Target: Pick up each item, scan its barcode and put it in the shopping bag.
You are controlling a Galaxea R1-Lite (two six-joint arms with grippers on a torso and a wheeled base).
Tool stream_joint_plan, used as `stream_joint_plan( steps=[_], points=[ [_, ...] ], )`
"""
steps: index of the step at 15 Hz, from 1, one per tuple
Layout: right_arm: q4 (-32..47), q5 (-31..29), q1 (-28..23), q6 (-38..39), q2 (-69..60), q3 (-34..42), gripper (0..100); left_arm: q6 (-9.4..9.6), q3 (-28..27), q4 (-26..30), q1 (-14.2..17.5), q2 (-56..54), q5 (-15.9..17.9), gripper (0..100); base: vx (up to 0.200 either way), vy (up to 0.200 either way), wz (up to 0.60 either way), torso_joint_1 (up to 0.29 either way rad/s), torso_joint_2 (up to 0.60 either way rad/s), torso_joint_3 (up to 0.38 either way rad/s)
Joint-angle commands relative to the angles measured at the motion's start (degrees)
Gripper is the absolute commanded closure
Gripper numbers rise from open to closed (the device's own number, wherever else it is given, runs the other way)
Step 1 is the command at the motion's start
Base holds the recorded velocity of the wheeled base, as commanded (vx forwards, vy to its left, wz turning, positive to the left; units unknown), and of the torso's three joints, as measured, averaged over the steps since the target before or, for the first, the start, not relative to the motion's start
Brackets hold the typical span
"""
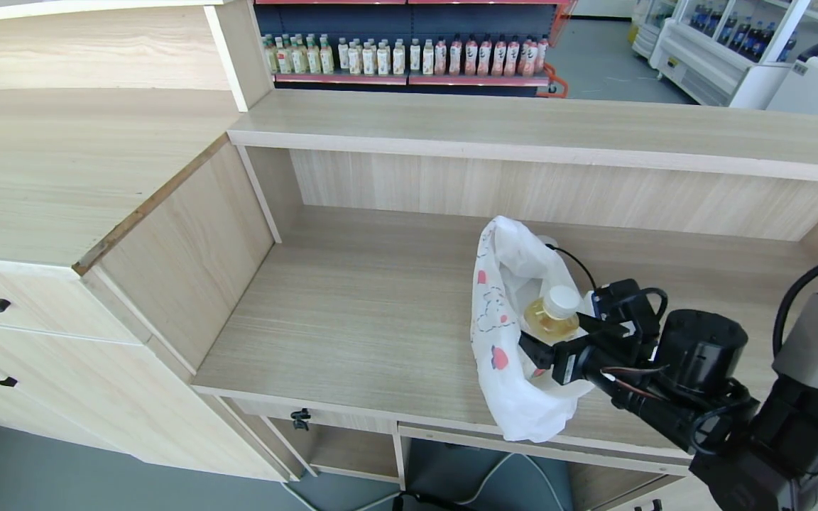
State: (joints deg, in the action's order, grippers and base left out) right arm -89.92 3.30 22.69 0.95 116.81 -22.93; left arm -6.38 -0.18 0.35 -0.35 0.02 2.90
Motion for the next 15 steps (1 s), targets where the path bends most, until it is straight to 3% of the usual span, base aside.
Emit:
stream_joint_plan(
  steps=[1, 5, 9, 11, 15],
  points=[
    [-0.1, 0.7, 0.0, 0.0, -7.1, 2.5, 0, -0.04, 0.0, 0.0, 0.0, 0.0, 0.0, 0, 0.0, 0.0, 0.0, 0.0, 0.0, 0.0],
    [-0.1, -1.0, -2.4, 0.5, -16.5, 10.1, 0, -0.04, 0.0, 0.0, 0.0, 0.0, 0.0, 0, 0.0, 0.0, 0.0, 0.0, 0.0, 0.0],
    [-0.1, -1.8, -15.6, -5.1, -18.7, 13.8, 0, -0.04, 0.0, 0.0, 0.0, 0.0, 0.0, 0, 0.0, 0.0, 0.0, 0.0, 0.0, 0.0],
    [-0.1, -2.1, -18.7, -5.1, -20.0, 16.7, 0, -0.04, 0.0, 0.0, 0.0, 0.0, 0.0, 0, 0.0, 0.0, 0.0, 0.0, 0.0, 0.0],
    [-0.1, -2.0, -19.3, -5.0, -23.4, 21.3, 0, -0.04, 0.0, 0.2, 0.0, 0.0, 0.3, 0, 0.0, 0.0, 0.0, 0.0, 0.0, 0.0]
  ],
)
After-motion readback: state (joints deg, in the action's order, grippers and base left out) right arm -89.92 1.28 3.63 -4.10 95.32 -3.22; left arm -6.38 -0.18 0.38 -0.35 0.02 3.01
